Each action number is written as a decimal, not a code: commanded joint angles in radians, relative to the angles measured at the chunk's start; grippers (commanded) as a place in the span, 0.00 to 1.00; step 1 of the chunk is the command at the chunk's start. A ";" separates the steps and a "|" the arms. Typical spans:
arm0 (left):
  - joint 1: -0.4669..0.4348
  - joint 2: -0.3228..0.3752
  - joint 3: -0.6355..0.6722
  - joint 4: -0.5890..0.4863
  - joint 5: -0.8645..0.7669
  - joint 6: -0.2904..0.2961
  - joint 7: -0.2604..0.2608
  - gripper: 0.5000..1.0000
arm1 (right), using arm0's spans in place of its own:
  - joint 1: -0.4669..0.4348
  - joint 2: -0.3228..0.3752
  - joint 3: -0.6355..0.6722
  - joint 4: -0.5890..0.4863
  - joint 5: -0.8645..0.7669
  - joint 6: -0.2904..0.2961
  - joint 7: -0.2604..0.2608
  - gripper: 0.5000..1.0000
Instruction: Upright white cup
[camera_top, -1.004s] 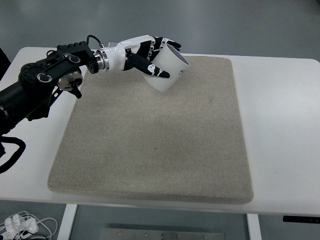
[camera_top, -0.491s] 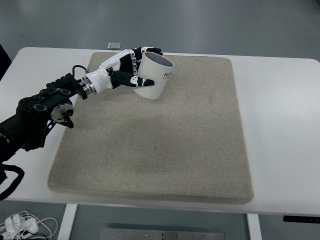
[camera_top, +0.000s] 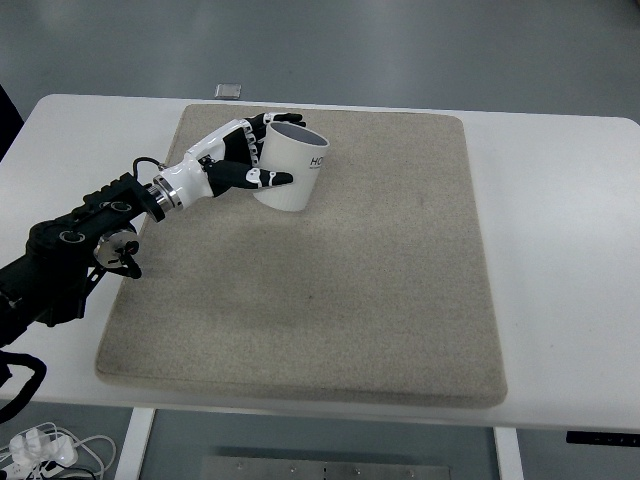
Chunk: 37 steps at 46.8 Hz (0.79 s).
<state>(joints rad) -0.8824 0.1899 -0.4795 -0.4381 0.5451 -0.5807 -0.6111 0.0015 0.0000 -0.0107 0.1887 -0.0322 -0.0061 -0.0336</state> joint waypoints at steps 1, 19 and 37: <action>0.000 -0.001 -0.004 -0.001 0.007 0.021 0.000 0.11 | 0.000 0.000 0.000 0.000 0.000 0.000 0.001 0.90; -0.007 -0.012 -0.001 -0.008 0.015 0.153 0.000 0.20 | 0.000 0.000 0.000 0.000 0.000 0.000 0.000 0.90; -0.006 -0.035 0.013 -0.008 0.022 0.222 0.000 0.35 | 0.000 0.000 0.000 0.000 0.000 0.000 0.000 0.90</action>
<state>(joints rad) -0.8912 0.1712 -0.4665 -0.4496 0.5677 -0.3703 -0.6109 0.0015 0.0000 -0.0107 0.1887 -0.0322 -0.0061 -0.0336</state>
